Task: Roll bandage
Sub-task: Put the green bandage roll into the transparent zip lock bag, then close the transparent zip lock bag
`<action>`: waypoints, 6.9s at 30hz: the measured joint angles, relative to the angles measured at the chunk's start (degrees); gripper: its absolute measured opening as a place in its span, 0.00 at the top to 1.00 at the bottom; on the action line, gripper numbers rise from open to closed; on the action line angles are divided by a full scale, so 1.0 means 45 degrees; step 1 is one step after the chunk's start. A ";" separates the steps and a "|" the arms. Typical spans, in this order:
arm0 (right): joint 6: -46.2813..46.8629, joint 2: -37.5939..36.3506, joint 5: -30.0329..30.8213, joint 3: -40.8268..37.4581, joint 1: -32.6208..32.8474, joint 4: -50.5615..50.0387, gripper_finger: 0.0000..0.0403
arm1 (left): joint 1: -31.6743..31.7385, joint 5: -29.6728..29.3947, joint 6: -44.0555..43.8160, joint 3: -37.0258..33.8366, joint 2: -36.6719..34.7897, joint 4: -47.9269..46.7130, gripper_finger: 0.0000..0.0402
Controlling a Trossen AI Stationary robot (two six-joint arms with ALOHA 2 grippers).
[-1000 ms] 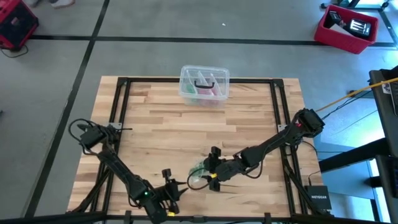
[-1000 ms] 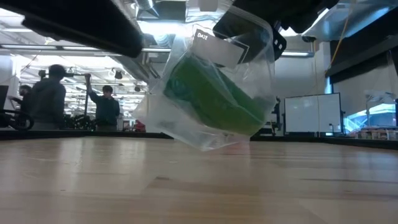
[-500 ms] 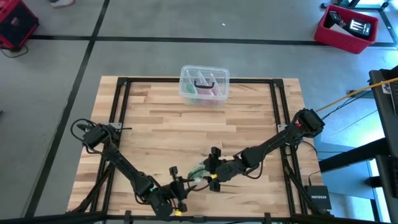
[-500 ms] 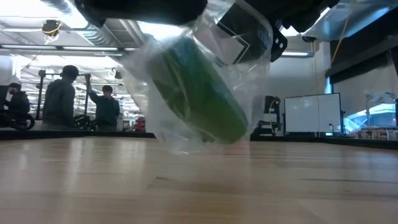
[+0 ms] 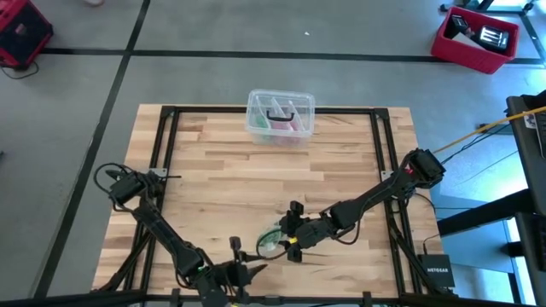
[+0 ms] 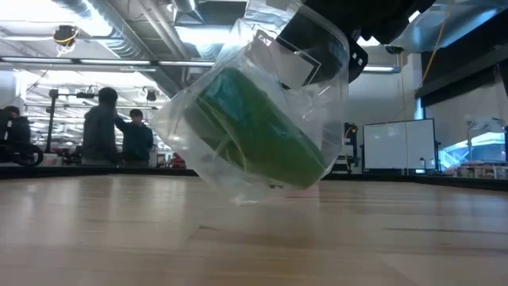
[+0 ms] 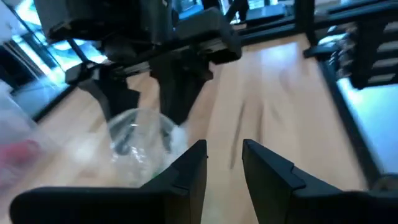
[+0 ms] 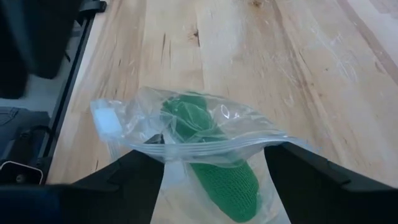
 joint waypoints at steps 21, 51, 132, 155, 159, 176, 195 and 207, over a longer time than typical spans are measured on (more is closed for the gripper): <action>0.0347 0.0005 -0.0142 0.0000 -0.0003 -0.0074 0.32 | 0.0805 0.0081 0.0401 -0.0389 0.0015 -0.0415 0.76; 0.1319 0.0005 -0.0238 0.0000 -0.0016 0.0686 0.32 | 0.1077 0.0179 -0.0309 -0.0399 0.0083 -0.1814 0.81; -0.2817 -0.3523 -0.2109 0.1148 0.0648 -0.4680 0.45 | 0.0181 -0.0050 -0.3044 -0.0375 -0.0335 -0.1687 0.94; -0.4512 -0.0335 -0.1778 0.0296 0.0920 0.2493 0.29 | 0.0212 -0.0016 -0.3095 -0.0375 -0.0330 -0.1630 0.94; -0.3749 -0.0335 -0.1955 0.0301 0.0920 0.1996 0.29 | 0.0212 0.0022 -0.3282 -0.0375 -0.0330 -0.1626 0.94; -0.3753 -0.0131 -0.2041 0.0311 0.0643 0.2675 0.29 | 0.0251 0.0193 -0.3364 -0.0375 -0.0325 -0.1550 0.94; -0.4788 0.0457 -0.2113 0.0311 0.0662 0.3235 0.29 | 0.0416 0.0121 -0.3069 -0.0380 -0.0321 -0.0935 0.94; -0.5061 0.0607 -0.2173 0.0307 0.0580 0.3229 0.42 | 0.0469 0.0106 -0.2659 -0.0380 -0.0321 -0.0964 0.94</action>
